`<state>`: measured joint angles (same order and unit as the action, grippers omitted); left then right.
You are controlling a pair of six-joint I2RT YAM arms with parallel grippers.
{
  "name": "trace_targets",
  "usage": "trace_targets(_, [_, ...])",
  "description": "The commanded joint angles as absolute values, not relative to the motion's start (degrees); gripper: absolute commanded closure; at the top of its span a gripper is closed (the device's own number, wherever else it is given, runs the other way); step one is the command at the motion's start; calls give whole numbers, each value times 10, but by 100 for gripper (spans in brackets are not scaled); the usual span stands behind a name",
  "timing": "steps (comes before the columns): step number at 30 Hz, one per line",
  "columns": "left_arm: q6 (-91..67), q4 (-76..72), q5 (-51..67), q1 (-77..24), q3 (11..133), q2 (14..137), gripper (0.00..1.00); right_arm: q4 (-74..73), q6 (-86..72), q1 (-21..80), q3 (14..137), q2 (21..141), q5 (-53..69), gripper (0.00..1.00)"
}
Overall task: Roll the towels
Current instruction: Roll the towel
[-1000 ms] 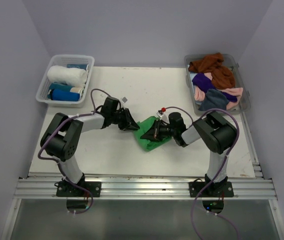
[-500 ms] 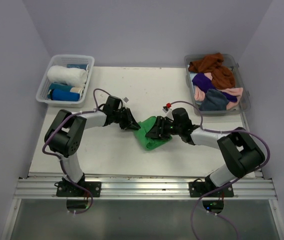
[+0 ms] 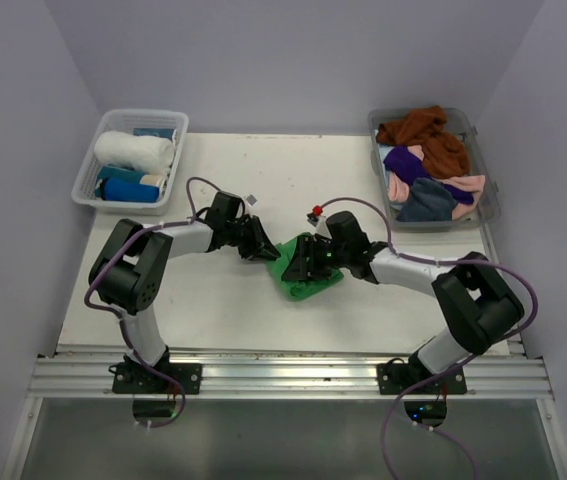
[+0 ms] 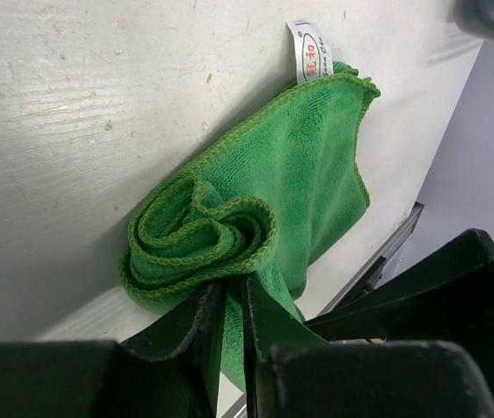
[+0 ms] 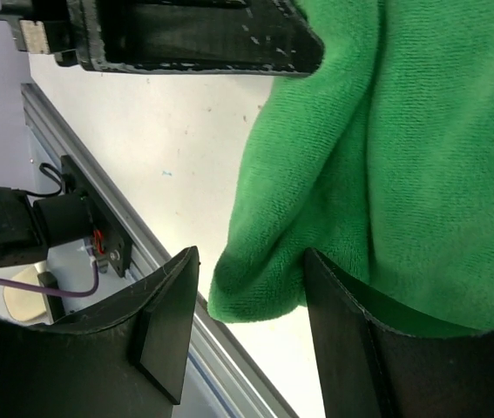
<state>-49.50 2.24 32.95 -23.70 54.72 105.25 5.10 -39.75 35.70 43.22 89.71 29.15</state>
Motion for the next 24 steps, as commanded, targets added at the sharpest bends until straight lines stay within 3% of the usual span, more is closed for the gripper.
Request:
trace_targets(1, [-472, 78, 249, -240, 539, 1085, 84, 12, -371, 373, 476, 904, 274, 46])
trace_targets(3, [-472, 78, 249, -240, 539, 1085, 84, -15, -361, 386, 489, 911, 259, 46])
trace_targets(5, [-472, 78, 250, -240, 539, 1085, 84, -24, -359, 395, 490, 917, 251, 55])
trace_targets(6, [-472, 78, 250, -240, 540, 1084, 84, -21, -367, 396, 481, 918, 242, 71])
trace_targets(9, [-469, 82, 250, -240, 540, 1079, 84, -8, -393, 395, 460, 913, 228, 97])
trace_targets(10, [-469, 83, 250, -240, 539, 1078, 84, -5, -399, 395, 453, 912, 225, 100])
trace_targets(17, [-467, 96, 249, -240, 549, 1067, 84, 27, -424, 393, 389, 923, 206, 100])
trace_targets(24, [-464, 102, 253, -240, 544, 1068, 84, 2, -380, 393, 401, 966, 185, 100])
